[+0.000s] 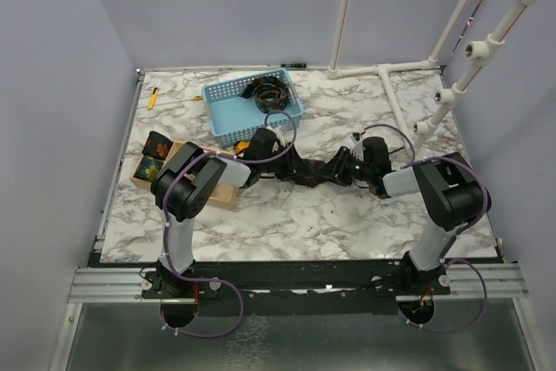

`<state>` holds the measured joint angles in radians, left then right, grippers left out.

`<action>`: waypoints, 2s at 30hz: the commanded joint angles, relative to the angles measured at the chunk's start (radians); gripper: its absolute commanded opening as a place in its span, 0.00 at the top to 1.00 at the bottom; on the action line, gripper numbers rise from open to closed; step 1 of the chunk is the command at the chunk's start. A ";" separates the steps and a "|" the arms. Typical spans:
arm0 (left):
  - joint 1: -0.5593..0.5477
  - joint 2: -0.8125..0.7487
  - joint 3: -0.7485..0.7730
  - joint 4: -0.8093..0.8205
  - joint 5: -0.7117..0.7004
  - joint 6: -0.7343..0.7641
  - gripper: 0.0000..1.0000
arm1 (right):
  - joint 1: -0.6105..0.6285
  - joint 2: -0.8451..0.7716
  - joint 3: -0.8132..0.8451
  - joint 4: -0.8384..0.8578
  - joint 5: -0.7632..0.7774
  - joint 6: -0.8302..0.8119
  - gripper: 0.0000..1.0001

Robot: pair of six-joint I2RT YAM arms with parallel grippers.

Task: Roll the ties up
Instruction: Pick up the tie at the center of the board, then move the storage box to the center of the board.

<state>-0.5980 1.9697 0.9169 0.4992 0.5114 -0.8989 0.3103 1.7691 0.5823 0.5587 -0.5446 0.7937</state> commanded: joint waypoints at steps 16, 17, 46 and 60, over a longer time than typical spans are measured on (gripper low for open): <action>-0.043 -0.179 -0.079 -0.162 -0.026 0.059 1.00 | 0.007 -0.501 0.136 -0.741 0.309 -0.193 0.12; -0.043 -0.215 -0.077 -0.201 -0.048 0.081 1.00 | 0.007 -0.539 0.158 -0.780 0.324 -0.208 0.11; 0.043 -1.163 0.283 -1.236 -0.987 0.400 1.00 | 0.578 0.164 0.747 -0.589 0.265 0.029 0.24; 0.043 -1.176 0.157 -1.160 -0.888 0.389 1.00 | 0.583 0.395 0.880 -0.852 0.462 0.001 0.41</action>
<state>-0.5575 0.8089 1.1156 -0.7021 -0.4141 -0.5129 0.9012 2.1338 1.5085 -0.1959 -0.1848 0.8062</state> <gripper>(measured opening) 0.268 0.636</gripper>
